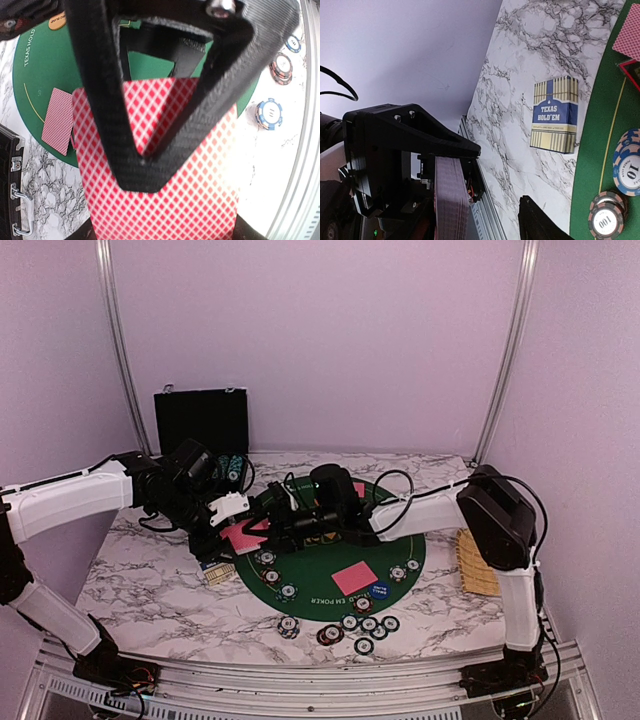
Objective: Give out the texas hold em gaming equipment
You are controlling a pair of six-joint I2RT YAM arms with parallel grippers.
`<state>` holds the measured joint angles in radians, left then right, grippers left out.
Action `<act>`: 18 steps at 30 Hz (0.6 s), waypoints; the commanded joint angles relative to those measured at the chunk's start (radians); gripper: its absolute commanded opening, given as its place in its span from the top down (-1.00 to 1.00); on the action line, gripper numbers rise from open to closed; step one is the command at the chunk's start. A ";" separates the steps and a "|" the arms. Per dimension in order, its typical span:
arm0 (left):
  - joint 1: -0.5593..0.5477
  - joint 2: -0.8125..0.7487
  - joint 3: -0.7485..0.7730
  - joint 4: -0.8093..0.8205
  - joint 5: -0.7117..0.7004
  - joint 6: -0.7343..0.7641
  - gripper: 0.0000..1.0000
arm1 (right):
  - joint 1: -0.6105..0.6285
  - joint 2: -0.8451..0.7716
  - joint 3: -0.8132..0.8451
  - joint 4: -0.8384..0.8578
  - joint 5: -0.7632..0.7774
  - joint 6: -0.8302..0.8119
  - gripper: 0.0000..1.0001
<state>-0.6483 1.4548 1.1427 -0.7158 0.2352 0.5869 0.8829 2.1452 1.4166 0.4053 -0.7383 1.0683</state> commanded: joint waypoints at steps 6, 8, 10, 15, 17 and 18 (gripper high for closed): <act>-0.001 -0.014 0.005 -0.005 0.012 0.004 1.00 | -0.032 -0.087 -0.047 -0.048 0.022 -0.039 0.17; -0.001 -0.014 0.002 -0.004 0.011 0.005 1.00 | -0.035 -0.101 -0.054 -0.044 0.020 -0.037 0.27; -0.001 -0.015 -0.001 -0.005 0.010 0.005 1.00 | -0.035 -0.114 -0.057 -0.044 0.020 -0.040 0.36; -0.001 -0.015 -0.003 -0.004 0.007 0.006 1.00 | -0.045 -0.143 -0.067 -0.065 0.022 -0.054 0.62; -0.001 -0.016 -0.001 -0.005 0.005 0.006 1.00 | -0.052 -0.153 -0.073 -0.074 0.023 -0.062 0.70; -0.001 -0.016 -0.002 -0.005 0.005 0.006 1.00 | -0.055 -0.157 -0.077 -0.077 0.024 -0.067 0.74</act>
<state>-0.6479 1.4548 1.1423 -0.7162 0.2344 0.5869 0.8452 2.0357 1.3518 0.3614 -0.7273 1.0283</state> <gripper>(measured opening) 0.659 0.157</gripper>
